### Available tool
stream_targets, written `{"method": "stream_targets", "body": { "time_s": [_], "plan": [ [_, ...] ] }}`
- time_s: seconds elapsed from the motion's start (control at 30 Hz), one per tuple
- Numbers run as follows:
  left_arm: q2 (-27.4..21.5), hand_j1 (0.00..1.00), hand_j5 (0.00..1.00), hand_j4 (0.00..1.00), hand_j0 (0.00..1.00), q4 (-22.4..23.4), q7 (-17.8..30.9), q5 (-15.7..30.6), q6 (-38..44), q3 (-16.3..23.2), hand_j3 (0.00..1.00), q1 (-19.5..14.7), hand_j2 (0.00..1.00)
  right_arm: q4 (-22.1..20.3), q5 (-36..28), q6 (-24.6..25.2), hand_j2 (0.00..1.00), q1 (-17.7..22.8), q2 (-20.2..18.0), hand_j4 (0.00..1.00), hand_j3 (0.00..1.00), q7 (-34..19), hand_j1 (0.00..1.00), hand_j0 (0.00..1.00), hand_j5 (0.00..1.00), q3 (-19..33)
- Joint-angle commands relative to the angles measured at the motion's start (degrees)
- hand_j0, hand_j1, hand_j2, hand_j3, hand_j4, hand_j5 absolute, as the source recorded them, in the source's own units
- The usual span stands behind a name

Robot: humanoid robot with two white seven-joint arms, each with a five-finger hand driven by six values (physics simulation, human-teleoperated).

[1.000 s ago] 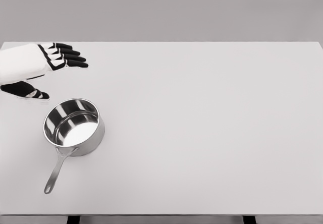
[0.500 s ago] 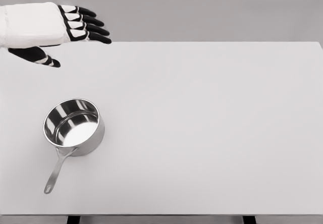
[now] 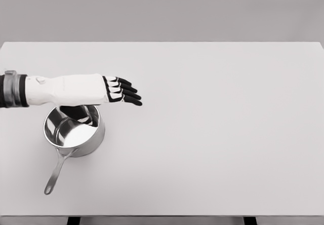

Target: Rotate pot handle

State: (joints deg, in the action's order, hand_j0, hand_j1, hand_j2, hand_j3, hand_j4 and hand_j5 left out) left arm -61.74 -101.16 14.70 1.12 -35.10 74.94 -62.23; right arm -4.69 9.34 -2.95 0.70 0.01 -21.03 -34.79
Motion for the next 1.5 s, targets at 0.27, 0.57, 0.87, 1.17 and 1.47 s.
{"method": "stream_targets", "body": {
  "time_s": [0.27, 0.57, 0.87, 1.17, 1.47],
  "plan": [
    [-0.58, 1.0, 1.0, 1.0, 1.0, 0.0, -1.96, 0.37, 0.1, 0.21, 1.0, 2.11, 1.0, 0.03, -0.02, -0.03, 1.0, 0.0, -0.01, 1.0, 1.0, -0.07, 1.0, 1.0, 1.0, -0.01],
    [-1.98, 1.0, 1.0, 1.0, 1.0, 0.0, -1.35, 0.11, 0.1, 1.44, 1.0, 6.07, 1.0, 0.03, -0.02, -0.04, 1.0, 0.0, -0.01, 1.0, 1.0, 0.02, 1.0, 1.0, 1.0, -0.01],
    [-4.09, 1.0, 1.0, 1.0, 1.0, 0.0, -1.61, 0.11, 0.1, 2.76, 1.0, 9.41, 1.0, 0.03, -0.02, -0.03, 1.0, 0.0, -0.01, 1.0, 1.0, -0.07, 1.0, 1.0, 1.0, -0.01],
    [-6.82, 1.0, 1.0, 1.0, 1.0, 0.0, -1.35, 0.02, 0.1, 4.78, 1.0, 10.64, 1.0, 0.03, -0.02, -0.04, 1.0, 0.0, -0.01, 1.0, 1.0, 0.02, 1.0, 1.0, 1.0, -0.01],
    [-8.93, 1.0, 1.0, 1.0, 1.0, 0.0, -1.26, 0.02, 0.1, 6.01, 1.0, 11.6, 1.0, 0.03, -0.02, -0.03, 1.0, 0.0, -0.01, 1.0, 1.0, -0.07, 1.0, 1.0, 1.0, -0.01]
  ]
}}
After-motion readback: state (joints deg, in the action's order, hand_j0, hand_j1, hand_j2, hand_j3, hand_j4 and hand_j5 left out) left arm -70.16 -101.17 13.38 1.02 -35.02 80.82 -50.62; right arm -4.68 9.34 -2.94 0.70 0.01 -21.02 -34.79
